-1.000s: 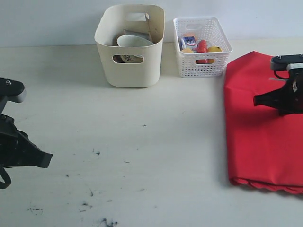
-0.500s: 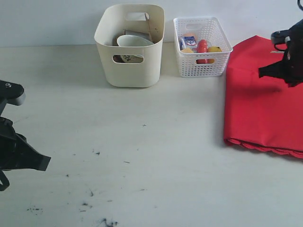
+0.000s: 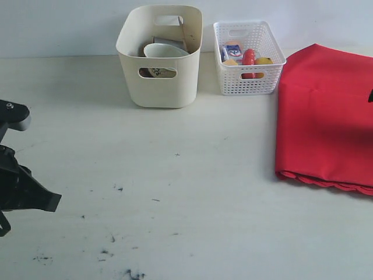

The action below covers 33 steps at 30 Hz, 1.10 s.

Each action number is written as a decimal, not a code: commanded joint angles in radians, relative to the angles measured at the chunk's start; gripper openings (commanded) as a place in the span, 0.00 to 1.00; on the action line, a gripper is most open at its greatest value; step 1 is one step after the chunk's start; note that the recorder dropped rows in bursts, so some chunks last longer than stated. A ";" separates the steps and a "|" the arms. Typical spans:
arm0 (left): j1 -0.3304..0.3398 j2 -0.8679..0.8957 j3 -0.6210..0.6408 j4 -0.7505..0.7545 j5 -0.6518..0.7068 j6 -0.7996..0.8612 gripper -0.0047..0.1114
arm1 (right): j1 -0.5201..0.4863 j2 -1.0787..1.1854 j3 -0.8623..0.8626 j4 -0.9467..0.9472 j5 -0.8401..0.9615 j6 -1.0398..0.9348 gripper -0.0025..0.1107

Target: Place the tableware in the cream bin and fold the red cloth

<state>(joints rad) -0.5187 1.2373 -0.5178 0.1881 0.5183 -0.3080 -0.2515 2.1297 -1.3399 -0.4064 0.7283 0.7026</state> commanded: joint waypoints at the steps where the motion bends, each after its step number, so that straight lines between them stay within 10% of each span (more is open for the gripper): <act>1: 0.002 -0.007 0.003 0.007 0.006 0.001 0.05 | -0.004 0.052 0.008 0.013 -0.101 -0.002 0.02; 8: 0.002 -0.007 0.003 0.007 0.029 -0.025 0.05 | -0.004 0.110 -0.041 0.043 -0.363 -0.116 0.02; 19: 0.002 -0.007 0.003 0.007 0.029 -0.049 0.05 | -0.007 0.132 -0.297 0.113 -0.164 -0.119 0.02; 33: 0.002 -0.007 0.003 0.014 0.025 -0.073 0.05 | 0.124 0.055 -0.059 0.160 -0.291 -0.236 0.02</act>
<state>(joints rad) -0.5187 1.2373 -0.5178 0.1958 0.5426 -0.3540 -0.1397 2.1769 -1.4192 -0.2449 0.5071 0.4960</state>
